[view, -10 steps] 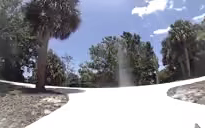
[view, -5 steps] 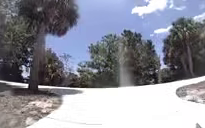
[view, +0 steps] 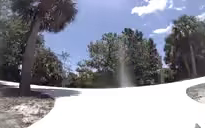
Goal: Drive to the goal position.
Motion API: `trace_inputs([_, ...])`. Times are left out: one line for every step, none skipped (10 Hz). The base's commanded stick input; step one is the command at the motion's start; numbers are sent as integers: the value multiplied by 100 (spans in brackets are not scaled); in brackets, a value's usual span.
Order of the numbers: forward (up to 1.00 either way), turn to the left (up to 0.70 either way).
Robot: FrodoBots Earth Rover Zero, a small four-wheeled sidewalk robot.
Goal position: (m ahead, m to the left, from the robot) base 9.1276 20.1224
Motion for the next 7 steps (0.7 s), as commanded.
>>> trace_inputs([85, 0])
trace_inputs([85, 0])
trace_inputs([85, 0])
trace_inputs([85, 5])
trace_inputs([85, 25])
trace_inputs([85, 34])
trace_inputs([85, 34])
